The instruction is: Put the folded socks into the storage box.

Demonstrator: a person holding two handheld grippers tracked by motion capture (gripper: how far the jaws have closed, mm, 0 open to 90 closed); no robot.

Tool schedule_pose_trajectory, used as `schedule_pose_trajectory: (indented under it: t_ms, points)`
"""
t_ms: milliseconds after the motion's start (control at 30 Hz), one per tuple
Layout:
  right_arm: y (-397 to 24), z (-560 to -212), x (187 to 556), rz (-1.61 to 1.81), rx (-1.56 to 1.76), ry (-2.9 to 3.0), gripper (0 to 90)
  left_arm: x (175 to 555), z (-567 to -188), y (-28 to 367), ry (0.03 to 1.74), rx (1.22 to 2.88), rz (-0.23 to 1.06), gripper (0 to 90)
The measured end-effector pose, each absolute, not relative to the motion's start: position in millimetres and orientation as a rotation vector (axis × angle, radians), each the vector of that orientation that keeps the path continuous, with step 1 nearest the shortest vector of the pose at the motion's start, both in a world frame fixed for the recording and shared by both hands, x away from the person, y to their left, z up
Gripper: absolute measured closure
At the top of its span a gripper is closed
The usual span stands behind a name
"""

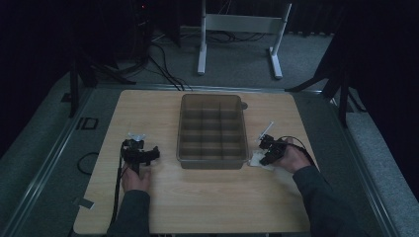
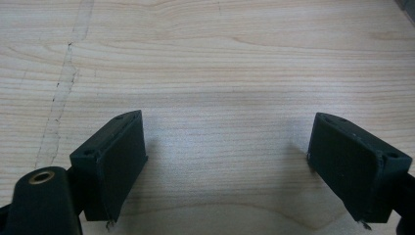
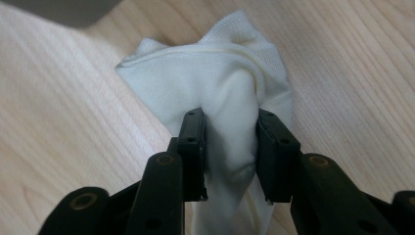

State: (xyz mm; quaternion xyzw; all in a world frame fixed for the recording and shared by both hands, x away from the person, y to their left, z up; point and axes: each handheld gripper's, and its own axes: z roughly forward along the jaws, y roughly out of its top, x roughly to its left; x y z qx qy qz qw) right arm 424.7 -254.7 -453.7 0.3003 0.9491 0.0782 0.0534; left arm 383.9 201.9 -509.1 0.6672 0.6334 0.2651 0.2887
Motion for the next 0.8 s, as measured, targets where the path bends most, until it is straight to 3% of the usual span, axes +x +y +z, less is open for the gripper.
schedule_pose_trajectory:
  t_ms: [800]
  points:
    - [-258,-431,428,0.231,0.571,3.0,69.5,384,-509,202,1.691,1.782,0.708,14.5]
